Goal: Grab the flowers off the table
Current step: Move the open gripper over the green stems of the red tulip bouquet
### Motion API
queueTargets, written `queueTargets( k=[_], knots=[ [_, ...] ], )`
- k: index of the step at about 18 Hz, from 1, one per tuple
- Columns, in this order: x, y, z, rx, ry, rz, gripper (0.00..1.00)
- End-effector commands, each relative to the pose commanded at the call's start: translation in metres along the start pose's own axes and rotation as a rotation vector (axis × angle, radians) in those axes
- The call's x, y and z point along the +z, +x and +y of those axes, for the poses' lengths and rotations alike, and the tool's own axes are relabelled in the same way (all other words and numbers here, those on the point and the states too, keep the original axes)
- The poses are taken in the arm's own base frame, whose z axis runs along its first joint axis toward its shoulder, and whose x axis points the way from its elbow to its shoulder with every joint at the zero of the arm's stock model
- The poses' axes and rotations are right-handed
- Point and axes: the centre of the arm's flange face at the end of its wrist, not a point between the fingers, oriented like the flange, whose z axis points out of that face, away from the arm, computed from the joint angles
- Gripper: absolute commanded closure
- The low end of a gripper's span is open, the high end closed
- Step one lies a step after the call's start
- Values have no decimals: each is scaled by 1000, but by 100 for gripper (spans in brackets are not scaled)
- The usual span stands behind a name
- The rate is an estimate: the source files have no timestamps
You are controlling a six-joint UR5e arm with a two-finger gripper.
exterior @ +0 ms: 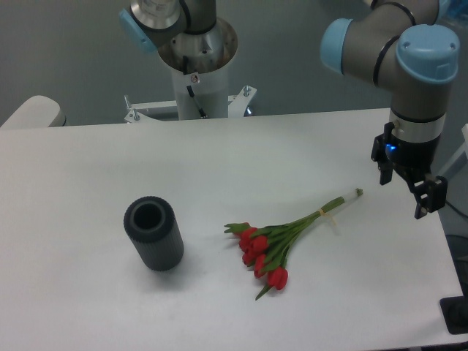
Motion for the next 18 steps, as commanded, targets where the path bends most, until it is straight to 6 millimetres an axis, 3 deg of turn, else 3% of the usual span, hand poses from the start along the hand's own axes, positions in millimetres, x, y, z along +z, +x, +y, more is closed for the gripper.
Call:
queueTargets(
  k=[6, 10, 18],
  knots=[
    [6, 4, -6, -8, 1, 2, 0],
    [25, 22, -6, -20, 1, -19, 0],
    [41, 38, -28, -259, -7, -5, 0]
  ],
)
